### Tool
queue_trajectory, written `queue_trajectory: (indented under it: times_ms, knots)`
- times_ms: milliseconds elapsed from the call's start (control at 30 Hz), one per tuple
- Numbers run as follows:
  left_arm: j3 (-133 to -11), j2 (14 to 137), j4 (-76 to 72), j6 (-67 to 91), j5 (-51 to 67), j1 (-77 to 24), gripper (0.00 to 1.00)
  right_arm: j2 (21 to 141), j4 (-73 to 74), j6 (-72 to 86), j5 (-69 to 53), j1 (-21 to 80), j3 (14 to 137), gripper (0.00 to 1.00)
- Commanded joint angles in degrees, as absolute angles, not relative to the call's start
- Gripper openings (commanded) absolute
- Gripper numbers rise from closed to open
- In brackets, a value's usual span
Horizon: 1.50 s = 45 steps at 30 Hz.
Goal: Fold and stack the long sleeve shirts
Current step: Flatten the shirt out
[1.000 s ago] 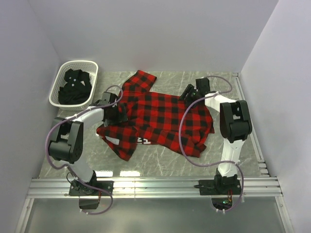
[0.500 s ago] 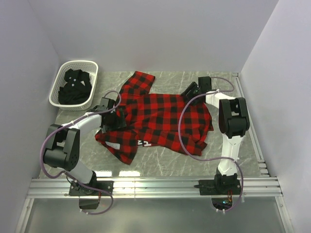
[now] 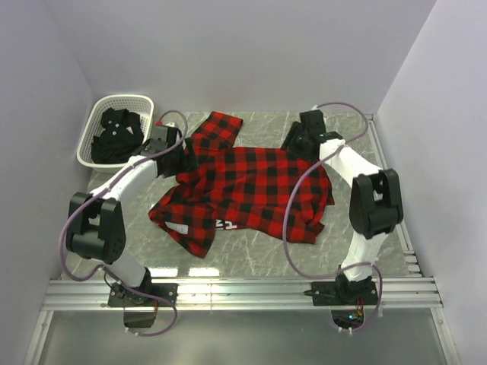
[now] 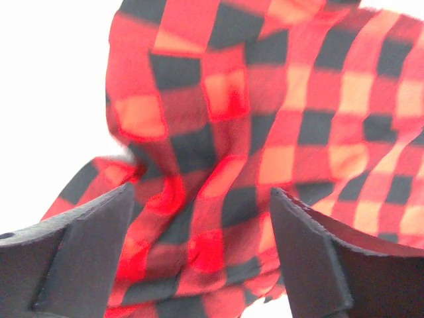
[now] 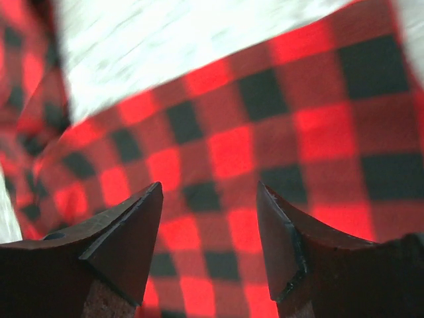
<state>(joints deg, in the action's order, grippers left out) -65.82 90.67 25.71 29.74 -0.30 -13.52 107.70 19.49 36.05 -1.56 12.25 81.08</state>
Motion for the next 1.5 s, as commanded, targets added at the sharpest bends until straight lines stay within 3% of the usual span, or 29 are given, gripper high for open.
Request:
queue_trajectory:
  times_ms: [0, 133, 300, 667, 1167, 1333, 1467]
  knots:
    - [-69.6, 94.83, 23.56, 30.67, -1.24, -13.62, 0.82, 102.22, 27.93, 31.47, 6.75, 18.01, 78.84, 0.65]
    - [-71.89, 100.09, 21.45, 31.29, -0.53, -13.62, 0.64, 99.5, 29.27, 32.95, 4.93, 19.34, 73.41, 0.58]
    - [-74.44, 105.9, 20.65, 31.29, -0.79, -13.62, 0.51, 98.88, 28.74, 34.8, 5.18, 19.25, 68.3, 0.49]
    - [-80.5, 117.06, 20.92, 30.5, -4.48, -13.1, 0.48, 103.88, 28.65, 37.61, 2.12, 10.39, 63.63, 0.45]
    - [-107.39, 135.26, 23.21, 28.04, -2.03, -11.07, 0.55, 110.21, 30.94, 38.41, 3.59, 1.05, 74.0, 0.52]
    - [-114.08, 136.5, 22.94, 27.69, 0.26, -11.07, 0.69, 104.35, 29.09, 34.29, 5.01, 3.42, 75.41, 0.56]
    - [-107.51, 127.29, 20.13, 28.04, 0.36, -11.07, 0.85, 97.13, 26.81, 25.08, 8.35, 13.58, 73.22, 0.59]
